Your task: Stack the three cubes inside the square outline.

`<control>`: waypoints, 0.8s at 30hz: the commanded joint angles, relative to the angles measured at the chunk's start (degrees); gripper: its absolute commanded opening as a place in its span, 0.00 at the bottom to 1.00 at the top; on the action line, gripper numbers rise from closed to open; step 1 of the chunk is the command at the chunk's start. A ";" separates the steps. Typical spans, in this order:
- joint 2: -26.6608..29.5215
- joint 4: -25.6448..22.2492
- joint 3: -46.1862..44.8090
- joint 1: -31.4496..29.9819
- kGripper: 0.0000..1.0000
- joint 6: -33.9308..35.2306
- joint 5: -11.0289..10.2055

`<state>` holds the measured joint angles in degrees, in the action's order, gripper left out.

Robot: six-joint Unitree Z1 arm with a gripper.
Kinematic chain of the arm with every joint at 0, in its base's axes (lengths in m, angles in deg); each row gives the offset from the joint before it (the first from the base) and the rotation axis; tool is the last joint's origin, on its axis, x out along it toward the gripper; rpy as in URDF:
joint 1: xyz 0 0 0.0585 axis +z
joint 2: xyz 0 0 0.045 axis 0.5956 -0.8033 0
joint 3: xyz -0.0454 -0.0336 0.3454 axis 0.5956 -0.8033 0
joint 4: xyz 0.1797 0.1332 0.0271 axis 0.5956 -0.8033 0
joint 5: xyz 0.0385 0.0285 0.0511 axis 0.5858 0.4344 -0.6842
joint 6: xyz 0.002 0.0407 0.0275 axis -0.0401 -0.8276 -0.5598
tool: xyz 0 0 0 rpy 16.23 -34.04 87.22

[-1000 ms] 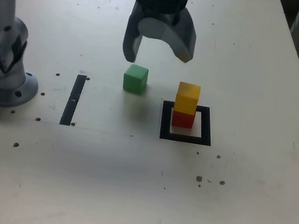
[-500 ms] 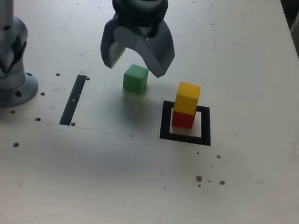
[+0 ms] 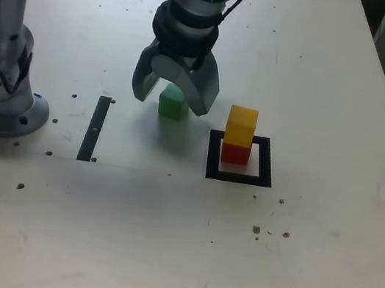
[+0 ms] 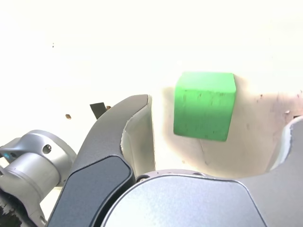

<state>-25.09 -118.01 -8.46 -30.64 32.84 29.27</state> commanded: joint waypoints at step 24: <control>-2.63 3.38 -0.95 2.09 0.26 -0.99 -0.53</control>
<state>-27.98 -114.22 -9.66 -28.63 31.86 28.77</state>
